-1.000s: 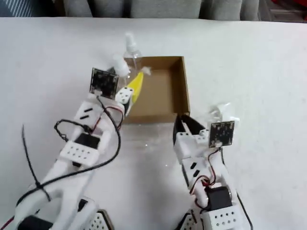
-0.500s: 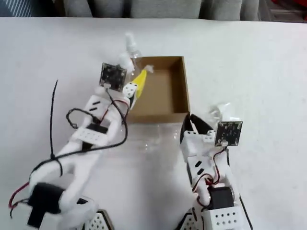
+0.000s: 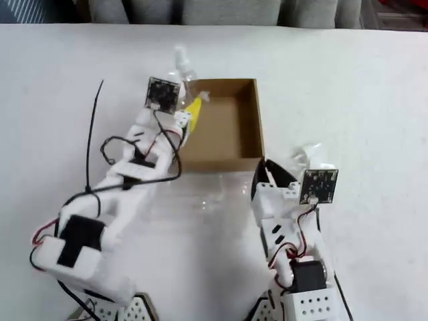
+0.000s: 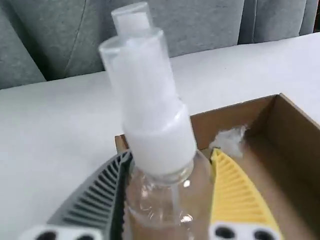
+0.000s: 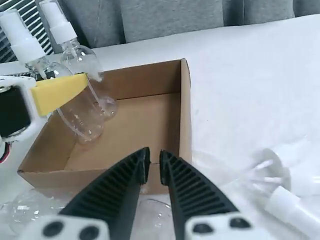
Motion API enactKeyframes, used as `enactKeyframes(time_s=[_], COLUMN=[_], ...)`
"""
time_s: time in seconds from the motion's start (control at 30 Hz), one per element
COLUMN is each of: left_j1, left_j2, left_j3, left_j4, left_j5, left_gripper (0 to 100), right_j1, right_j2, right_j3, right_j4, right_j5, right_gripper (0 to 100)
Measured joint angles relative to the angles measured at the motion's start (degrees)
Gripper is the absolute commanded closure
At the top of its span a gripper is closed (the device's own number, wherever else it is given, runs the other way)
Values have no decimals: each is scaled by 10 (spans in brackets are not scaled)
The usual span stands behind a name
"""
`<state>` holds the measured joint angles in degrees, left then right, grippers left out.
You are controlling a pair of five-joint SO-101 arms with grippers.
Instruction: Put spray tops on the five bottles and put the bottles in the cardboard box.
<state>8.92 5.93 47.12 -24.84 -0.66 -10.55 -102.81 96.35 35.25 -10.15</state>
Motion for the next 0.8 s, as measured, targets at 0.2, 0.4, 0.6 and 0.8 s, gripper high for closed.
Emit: enactKeyframes(time_s=[0.2,0.4,0.6,0.8], left_j1=[-2,-2,-2,-2], left_j2=[47,59,68,68], left_j3=[-34,-38,-47,-47], left_j4=[-2,-5,-8,-8], left_j5=[0,1,2,2], left_gripper=[979,979,979,979], right_j1=[0,0,0,0], right_j2=[0,0,0,0], right_j3=[0,0,0,0], right_j4=[0,0,0,0], right_j5=[0,0,0,0], right_gripper=[981,981,981,981])
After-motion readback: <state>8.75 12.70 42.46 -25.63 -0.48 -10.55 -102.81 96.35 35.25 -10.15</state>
